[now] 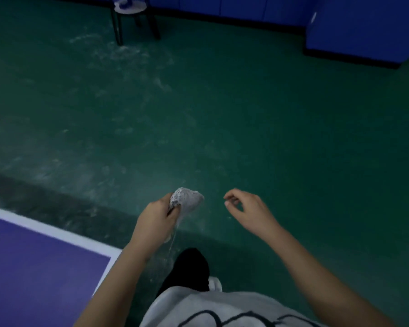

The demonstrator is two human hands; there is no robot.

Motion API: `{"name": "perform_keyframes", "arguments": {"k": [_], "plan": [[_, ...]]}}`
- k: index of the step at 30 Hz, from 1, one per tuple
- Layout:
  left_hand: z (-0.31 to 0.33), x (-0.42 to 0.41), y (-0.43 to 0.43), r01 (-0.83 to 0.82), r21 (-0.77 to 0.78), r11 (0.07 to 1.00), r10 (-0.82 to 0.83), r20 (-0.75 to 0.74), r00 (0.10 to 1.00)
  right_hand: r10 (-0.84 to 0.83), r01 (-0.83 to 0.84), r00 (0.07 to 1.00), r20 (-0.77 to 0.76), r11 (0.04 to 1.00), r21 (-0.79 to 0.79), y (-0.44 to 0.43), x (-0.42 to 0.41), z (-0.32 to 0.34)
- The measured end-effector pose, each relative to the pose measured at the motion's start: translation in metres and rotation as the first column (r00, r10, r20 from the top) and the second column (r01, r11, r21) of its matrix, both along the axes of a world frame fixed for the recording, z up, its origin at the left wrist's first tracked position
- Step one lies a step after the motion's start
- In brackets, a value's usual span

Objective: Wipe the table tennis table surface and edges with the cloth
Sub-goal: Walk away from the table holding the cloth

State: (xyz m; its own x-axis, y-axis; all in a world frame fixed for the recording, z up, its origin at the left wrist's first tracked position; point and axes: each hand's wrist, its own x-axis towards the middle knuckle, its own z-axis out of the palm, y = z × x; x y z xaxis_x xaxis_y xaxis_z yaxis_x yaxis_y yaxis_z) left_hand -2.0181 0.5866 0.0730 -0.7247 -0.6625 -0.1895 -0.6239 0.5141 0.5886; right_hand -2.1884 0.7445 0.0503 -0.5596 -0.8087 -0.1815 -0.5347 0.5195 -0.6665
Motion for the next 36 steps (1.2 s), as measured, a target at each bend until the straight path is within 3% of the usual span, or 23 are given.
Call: {"name": "perform_keyframes", "arguments": {"k": [12,19,27,36], "plan": [[-0.027,-0.186,-0.25,-0.1,0.033,0.994,0.099,0.021,0.995,0.132,-0.13,0.991,-0.016,0.987,0.093,-0.266,-0.201,-0.015],[-0.007,-0.297,-0.389,-0.091,-0.011,0.996,0.091,0.01,0.996,0.132,-0.132,0.991,-0.011,0.991,-0.014,-0.418,-0.31,0.007],[-0.029,-0.414,-0.541,-0.16,-0.004,0.987,0.16,0.014,0.987,0.179,-0.179,0.982,0.053,0.984,-0.009,-0.569,-0.431,-0.027],[-0.01,-0.577,-0.74,-0.268,-0.018,0.963,0.267,-0.015,0.963,0.303,-0.302,0.953,0.004,0.95,-0.083,-0.816,-0.615,0.003]]}}
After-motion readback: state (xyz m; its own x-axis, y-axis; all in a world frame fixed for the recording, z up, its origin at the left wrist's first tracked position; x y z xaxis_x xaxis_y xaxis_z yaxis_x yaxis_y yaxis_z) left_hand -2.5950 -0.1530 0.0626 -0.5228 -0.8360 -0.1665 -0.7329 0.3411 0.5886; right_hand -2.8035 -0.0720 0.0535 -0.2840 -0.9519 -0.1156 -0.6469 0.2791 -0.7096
